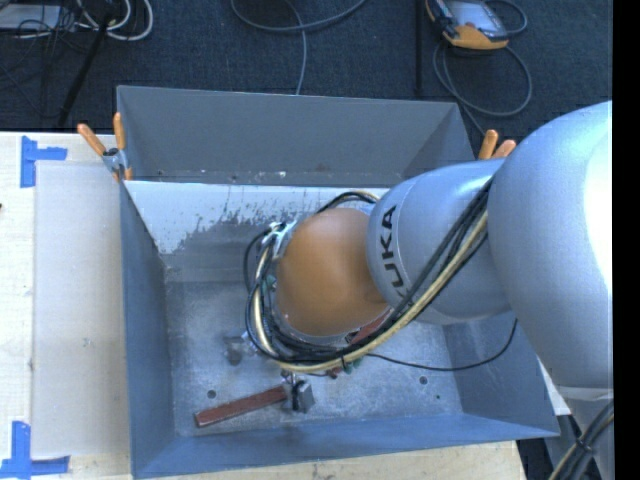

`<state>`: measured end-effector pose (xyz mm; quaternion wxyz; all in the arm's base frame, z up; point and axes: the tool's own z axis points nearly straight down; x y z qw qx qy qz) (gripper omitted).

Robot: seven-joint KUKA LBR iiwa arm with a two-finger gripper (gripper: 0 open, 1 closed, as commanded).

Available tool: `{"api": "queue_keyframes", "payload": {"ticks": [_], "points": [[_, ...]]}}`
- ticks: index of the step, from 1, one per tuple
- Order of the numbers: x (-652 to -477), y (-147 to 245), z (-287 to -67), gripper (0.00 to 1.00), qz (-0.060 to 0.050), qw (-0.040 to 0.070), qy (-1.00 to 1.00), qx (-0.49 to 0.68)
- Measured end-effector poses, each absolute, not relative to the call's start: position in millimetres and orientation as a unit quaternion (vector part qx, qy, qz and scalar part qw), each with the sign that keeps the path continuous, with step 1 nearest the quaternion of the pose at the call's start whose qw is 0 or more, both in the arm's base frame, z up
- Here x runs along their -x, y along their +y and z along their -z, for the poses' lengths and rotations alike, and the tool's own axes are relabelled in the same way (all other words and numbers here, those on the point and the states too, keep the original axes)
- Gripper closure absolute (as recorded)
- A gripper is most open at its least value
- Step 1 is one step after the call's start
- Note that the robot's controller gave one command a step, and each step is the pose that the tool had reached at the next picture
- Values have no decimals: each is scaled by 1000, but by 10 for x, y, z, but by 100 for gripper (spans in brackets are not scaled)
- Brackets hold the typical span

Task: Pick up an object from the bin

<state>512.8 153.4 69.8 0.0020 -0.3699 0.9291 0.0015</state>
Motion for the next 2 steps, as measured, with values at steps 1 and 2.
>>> {"api": "queue_keyframes", "payload": {"ticks": [1,2], "points": [[-5129,1507,-701,100,-1,2,930,367],[-5345,1383,-2192,100,1,4,904,427]]}}
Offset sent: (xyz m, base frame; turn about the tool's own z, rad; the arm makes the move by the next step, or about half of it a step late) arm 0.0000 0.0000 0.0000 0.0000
